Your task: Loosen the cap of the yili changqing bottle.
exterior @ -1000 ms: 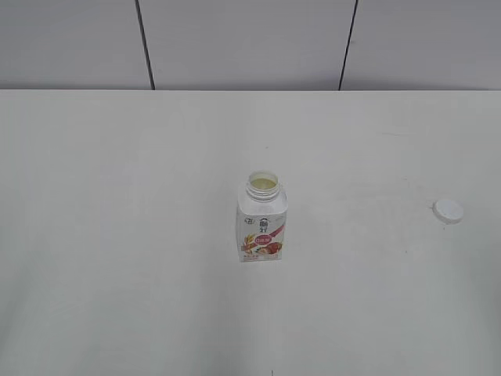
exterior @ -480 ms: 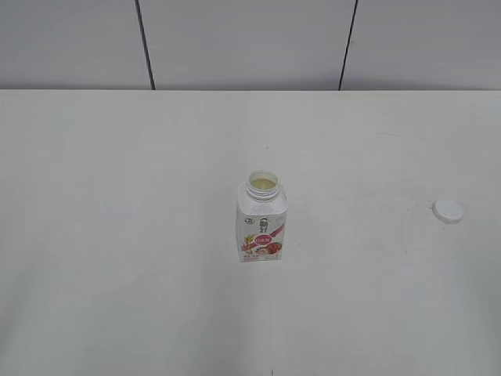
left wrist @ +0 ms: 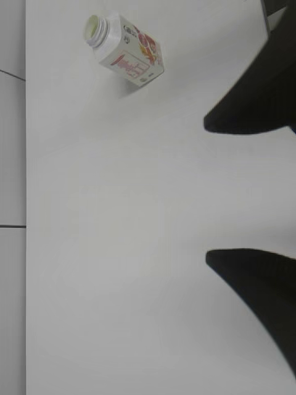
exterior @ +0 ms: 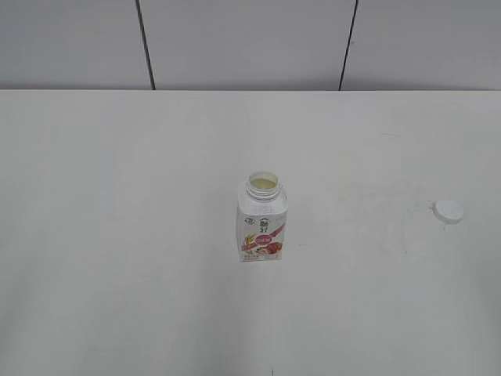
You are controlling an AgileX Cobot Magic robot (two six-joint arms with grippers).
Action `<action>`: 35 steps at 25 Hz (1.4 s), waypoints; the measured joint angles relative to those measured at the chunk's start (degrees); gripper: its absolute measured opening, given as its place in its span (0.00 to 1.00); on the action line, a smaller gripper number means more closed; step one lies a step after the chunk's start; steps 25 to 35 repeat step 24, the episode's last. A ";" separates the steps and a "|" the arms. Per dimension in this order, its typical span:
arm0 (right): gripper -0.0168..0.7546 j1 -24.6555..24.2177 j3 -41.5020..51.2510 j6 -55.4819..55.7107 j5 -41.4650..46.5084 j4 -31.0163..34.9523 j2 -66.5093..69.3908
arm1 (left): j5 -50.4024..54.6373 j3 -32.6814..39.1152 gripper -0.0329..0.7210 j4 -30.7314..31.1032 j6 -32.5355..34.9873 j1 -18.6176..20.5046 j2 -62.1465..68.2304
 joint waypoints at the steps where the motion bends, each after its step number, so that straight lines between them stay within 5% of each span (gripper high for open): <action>1: 0.67 0.00 0.00 0.07 0.00 -0.02 0.00 | 0.00 0.00 0.55 -0.07 0.00 0.43 0.00; 10: 0.67 0.06 0.00 0.08 0.00 -1.25 0.00 | -0.05 0.00 0.53 -0.07 0.00 3.50 0.00; 35: 0.67 0.06 0.00 0.02 0.00 -1.94 0.00 | -0.06 0.00 0.52 -0.09 -0.05 3.49 0.00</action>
